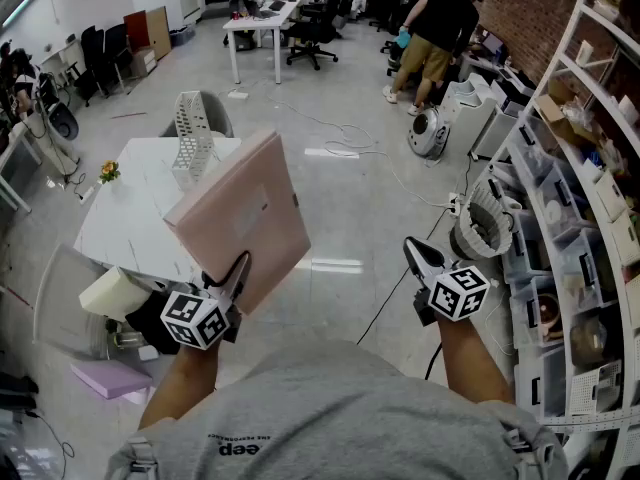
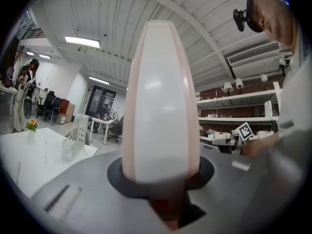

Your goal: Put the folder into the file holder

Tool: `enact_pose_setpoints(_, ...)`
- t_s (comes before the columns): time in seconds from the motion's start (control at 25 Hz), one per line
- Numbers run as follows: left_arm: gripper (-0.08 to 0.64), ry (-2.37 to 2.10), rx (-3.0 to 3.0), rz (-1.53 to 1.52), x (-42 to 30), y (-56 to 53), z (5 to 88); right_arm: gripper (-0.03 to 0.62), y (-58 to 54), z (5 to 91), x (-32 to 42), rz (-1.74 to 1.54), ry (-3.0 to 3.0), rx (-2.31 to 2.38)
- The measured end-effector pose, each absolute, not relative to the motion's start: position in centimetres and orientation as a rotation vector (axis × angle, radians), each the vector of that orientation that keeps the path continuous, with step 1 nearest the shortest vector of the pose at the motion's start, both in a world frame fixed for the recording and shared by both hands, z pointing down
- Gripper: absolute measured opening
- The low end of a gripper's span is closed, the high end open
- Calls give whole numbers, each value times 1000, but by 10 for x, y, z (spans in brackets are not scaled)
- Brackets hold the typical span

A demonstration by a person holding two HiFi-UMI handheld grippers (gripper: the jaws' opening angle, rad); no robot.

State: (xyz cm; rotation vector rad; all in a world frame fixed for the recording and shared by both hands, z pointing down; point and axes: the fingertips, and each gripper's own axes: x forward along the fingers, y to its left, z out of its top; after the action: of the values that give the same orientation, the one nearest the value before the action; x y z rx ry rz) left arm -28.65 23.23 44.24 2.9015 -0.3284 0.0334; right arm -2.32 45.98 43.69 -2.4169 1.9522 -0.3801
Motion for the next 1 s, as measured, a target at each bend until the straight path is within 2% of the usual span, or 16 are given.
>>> enact_pose_setpoints(1.0,186,-399,2921,27,-255,297,425,5,513,425,15,-362,2007,-2316)
